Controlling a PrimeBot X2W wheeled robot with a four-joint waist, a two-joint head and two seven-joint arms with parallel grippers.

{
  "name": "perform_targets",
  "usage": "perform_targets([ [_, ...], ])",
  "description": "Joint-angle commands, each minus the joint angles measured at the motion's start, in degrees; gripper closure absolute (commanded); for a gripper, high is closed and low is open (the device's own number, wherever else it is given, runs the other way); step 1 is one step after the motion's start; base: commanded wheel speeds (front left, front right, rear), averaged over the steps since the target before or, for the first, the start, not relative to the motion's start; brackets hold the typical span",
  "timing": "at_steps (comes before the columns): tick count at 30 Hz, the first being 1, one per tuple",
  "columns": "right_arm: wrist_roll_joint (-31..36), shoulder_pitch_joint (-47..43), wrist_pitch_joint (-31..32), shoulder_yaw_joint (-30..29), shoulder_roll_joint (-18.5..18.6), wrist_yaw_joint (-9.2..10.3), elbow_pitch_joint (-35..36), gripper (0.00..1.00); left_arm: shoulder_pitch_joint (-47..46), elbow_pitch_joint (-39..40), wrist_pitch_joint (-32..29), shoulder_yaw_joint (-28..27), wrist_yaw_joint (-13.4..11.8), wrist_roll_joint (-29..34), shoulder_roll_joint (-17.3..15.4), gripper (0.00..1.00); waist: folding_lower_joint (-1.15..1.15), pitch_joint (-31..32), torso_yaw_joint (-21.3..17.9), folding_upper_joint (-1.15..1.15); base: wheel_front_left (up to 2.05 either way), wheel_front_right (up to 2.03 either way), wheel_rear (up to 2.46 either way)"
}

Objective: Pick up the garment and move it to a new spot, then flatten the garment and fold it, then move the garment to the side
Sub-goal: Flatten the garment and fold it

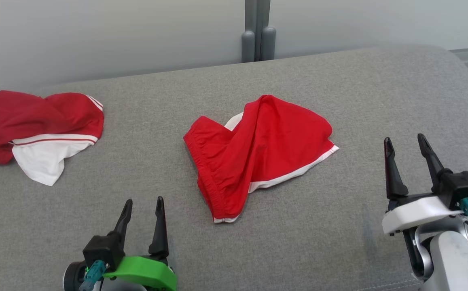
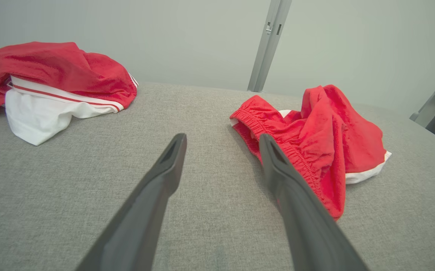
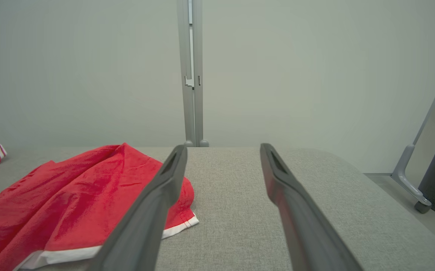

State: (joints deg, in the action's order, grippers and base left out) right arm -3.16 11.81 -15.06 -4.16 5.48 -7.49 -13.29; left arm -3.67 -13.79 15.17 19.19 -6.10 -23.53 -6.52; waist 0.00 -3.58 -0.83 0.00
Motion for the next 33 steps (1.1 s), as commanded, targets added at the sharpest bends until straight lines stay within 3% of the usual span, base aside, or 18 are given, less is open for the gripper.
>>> perform_targets([
  [1, 0.4, -1.6, -0.2, 0.0, -0.4, -0.01, 1.0, 0.0, 1.4, 0.7, 0.0, -0.7, -0.4, 0.8, -0.6, 0.0, 0.0, 1.1, -0.7, 0.0, 0.0, 0.0, 0.0],
  [14, -0.3, -9.6, -0.2, 1.6, -2.2, -0.01, 6.6, 0.0, 8.0, 6.1, -0.1, -5.5, 0.9, 3.7, 1.2, 0.0, 0.0, 3.6, 0.3, 0.0, 0.0, 0.0, 0.0],
  [33, -1.9, -8.4, -0.2, 4.5, -2.5, -0.01, 5.8, 0.0, 7.8, 8.3, 0.0, -10.9, 2.8, 7.1, 3.4, 0.0, 0.0, 2.9, 1.3, 0.0, 0.0, 0.0, 0.0],
])
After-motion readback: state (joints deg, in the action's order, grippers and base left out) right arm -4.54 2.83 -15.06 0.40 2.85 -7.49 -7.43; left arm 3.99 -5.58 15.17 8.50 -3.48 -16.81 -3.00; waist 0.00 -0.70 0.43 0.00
